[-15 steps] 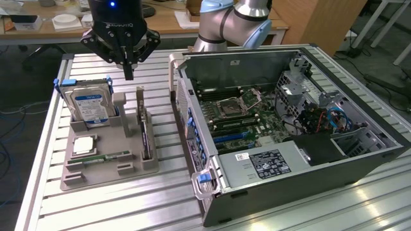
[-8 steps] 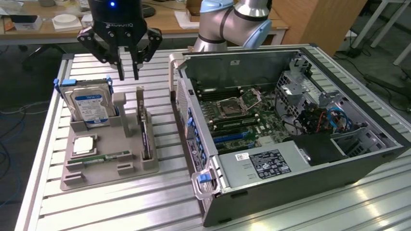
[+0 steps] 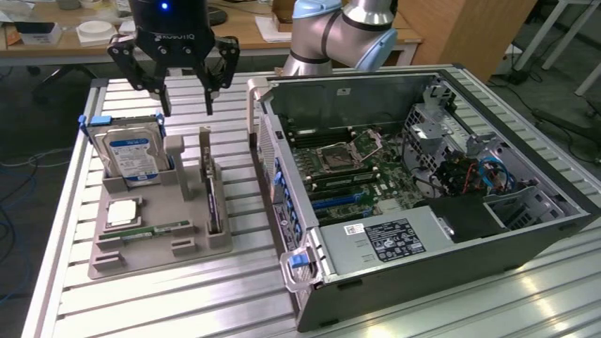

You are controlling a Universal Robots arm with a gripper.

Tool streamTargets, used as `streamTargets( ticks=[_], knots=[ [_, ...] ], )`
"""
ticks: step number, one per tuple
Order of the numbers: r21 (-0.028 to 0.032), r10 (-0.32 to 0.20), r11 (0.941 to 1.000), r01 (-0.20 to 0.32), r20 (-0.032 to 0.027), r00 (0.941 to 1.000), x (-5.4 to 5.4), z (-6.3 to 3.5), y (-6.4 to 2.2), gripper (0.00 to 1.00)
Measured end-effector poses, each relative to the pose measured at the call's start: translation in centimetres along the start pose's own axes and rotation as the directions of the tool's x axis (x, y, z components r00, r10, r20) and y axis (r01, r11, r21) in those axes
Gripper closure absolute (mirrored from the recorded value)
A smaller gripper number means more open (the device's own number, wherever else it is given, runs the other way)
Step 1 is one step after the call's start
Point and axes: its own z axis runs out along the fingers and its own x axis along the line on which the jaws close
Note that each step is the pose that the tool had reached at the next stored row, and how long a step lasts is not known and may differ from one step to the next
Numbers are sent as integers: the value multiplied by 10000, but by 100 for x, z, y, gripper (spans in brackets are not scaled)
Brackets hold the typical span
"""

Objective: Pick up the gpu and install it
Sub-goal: 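Pick up the gpu and move the gpu toward the slot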

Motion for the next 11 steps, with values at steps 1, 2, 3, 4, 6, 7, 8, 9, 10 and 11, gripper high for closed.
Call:
streamTargets(
  ticks=[1, 2, 3, 4, 6, 7, 8, 9, 10, 11],
  knots=[
    [0, -21, 10000, 21, -1, 10000, -1, 0, -6, 41],
    [0, -90, 10000, 90, -2, 10000, -1, 0, -6, 41],
    [1, -198, 9998, 198, -9, 9998, 0, -1, -6, 41],
    [2, -335, 9994, 335, -15, 9994, 0, -1, -7, 41],
    [2, -624, 9981, 624, -27, 9980, -1, 1, -7, 41],
    [3, -734, 9973, 734, -32, 9973, -1, 1, -9, 41],
    [2, -794, 9968, 794, -34, 9968, -3, 3, -15, 41],
    [2, -836, 9965, 836, -36, 9965, -3, 6, -23, 41],
    [2, -866, 9962, 866, -37, 9962, -3, 9, -30, 41],
    [2, -895, 9960, 895, -38, 9960, -4, 13, -36, 41]
  ],
)
